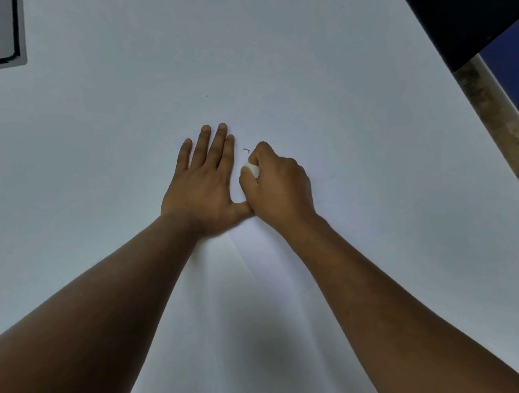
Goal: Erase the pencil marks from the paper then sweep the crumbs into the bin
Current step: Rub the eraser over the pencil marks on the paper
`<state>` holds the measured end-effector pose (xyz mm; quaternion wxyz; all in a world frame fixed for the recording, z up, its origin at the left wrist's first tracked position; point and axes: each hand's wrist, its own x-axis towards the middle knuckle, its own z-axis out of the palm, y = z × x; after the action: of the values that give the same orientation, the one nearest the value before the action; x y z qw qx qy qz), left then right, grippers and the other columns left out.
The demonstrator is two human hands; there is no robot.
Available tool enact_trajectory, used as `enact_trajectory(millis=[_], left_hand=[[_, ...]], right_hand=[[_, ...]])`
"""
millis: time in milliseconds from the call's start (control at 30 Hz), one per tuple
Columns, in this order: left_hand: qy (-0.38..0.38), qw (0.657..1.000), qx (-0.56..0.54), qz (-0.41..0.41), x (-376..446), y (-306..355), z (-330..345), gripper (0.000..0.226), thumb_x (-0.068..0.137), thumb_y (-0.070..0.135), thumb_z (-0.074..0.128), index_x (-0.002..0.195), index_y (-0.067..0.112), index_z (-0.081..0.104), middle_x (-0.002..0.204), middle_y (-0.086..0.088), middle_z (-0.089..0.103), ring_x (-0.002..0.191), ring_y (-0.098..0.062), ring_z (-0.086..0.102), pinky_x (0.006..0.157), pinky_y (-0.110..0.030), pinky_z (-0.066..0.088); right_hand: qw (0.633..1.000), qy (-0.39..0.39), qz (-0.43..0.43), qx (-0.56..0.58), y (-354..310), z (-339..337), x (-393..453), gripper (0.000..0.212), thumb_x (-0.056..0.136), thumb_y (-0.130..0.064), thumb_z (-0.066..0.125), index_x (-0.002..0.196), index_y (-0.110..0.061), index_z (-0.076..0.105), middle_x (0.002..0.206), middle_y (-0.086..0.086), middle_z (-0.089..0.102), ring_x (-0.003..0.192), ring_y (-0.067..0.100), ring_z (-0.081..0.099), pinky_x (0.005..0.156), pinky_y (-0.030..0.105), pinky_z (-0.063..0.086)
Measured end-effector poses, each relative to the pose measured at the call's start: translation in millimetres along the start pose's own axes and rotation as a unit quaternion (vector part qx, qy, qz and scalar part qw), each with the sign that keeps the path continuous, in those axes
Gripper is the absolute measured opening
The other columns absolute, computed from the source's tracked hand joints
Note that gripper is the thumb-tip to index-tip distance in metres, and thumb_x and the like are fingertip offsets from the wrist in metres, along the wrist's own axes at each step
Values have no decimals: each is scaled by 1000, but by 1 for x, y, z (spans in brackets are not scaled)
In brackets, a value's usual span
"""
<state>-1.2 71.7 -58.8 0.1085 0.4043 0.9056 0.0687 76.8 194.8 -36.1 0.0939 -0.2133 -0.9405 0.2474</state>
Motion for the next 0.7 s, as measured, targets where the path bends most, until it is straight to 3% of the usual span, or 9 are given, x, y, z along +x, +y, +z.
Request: enact_trajectory(millis=[133, 233, 333, 433, 533, 700], left_hand=[[-5, 1000, -3, -10, 0, 2, 0, 124, 76, 99, 11, 163, 13, -9, 170, -1, -20, 155, -19, -24, 127, -47, -8], [-5, 1000, -4, -11, 1, 2, -1, 125, 76, 100, 12, 163, 13, -10, 170, 0, -21, 155, -18, -25, 127, -48, -8], [-3, 1000, 0, -12, 1, 2, 0, 125, 75, 100, 10, 163, 12, -9, 170, -1, -21, 155, -18, -25, 127, -48, -8], [1, 1000, -2, -9, 1, 2, 0, 126, 75, 100, 9, 163, 12, -6, 171, -2, -18, 156, -19, -23, 128, -49, -6], [2, 1000, -2, -10, 1, 3, 0, 126, 75, 100, 8, 163, 11, -4, 171, -3, -16, 156, -20, -21, 128, -49, -6], [-3, 1000, -1, -12, 0, 2, -1, 125, 77, 100, 14, 163, 12, -8, 171, 0, -19, 155, -18, -24, 127, -48, -7]], right_hand=[[992, 53, 94, -63, 34, -20, 8, 19, 93, -29, 50, 102, -12, 53, 88, 14, 67, 82, 38, 63, 65, 34, 41], [989, 69, 127, -37, 53, -32, 9, 18, 93, -28, 50, 97, -11, 54, 84, 9, 66, 78, 33, 62, 67, 35, 47], [992, 66, 109, 3, 50, -30, 17, 15, 92, -27, 53, 96, -12, 55, 81, 5, 65, 74, 27, 62, 68, 36, 51], [999, 22, 36, 31, 28, -19, 22, 16, 93, -30, 54, 98, -14, 55, 79, 4, 66, 73, 26, 63, 67, 36, 53], [999, -11, -34, -23, 17, -10, 21, 18, 94, -30, 52, 101, -14, 54, 80, 5, 66, 74, 31, 63, 63, 35, 50], [994, 44, 72, -73, 68, -41, 37, 17, 93, -30, 51, 97, -13, 53, 85, 13, 67, 81, 38, 62, 66, 33, 42]])
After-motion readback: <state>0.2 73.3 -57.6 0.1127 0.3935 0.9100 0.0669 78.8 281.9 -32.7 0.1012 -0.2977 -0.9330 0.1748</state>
